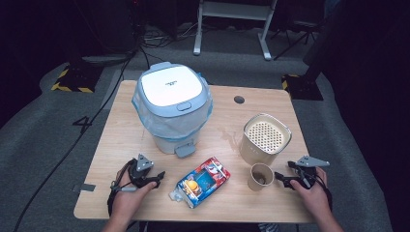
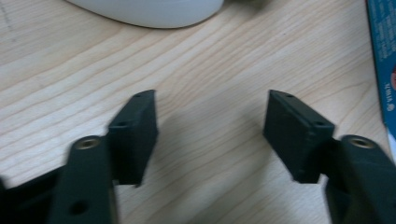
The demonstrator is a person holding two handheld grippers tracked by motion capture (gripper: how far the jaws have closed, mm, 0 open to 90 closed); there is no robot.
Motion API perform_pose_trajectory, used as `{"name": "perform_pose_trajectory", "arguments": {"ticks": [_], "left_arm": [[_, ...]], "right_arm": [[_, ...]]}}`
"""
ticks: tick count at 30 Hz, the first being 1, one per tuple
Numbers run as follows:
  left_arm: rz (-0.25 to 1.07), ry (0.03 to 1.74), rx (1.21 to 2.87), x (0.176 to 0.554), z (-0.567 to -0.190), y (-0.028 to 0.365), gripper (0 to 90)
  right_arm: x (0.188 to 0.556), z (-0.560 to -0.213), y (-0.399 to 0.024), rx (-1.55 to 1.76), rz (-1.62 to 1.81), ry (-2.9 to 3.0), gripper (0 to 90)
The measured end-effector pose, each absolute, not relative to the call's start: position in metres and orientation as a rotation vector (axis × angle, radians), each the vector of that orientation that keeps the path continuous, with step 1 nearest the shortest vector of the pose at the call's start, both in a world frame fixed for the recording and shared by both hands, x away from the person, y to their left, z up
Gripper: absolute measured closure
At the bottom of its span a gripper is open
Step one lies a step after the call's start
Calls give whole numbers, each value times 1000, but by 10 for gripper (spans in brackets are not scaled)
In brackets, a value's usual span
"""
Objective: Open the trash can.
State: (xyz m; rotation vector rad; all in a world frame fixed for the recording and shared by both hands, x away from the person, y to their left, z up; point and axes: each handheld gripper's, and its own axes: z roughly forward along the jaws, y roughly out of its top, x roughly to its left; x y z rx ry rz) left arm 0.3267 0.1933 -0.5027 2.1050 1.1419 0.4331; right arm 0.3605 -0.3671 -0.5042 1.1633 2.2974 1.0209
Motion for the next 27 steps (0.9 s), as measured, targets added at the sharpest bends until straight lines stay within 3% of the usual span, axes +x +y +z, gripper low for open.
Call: {"name": "perform_pose_trajectory", "arguments": {"ticks": [9, 17, 24, 27], "left_arm": [[327, 1056, 2132, 324, -495, 208, 477], [301, 935, 2154, 317, -469, 216, 520], [279, 899, 2119, 316, -440, 221, 649], [271, 873, 2102, 318, -428, 221, 663]], "right_arm": [[361, -504, -367, 1160, 1021, 2300, 200], [361, -504, -367, 1157, 1021, 2303, 200], [361, -504, -367, 1158, 1022, 2302, 200], [361, -504, -367, 1157, 1022, 2302, 200]]}}
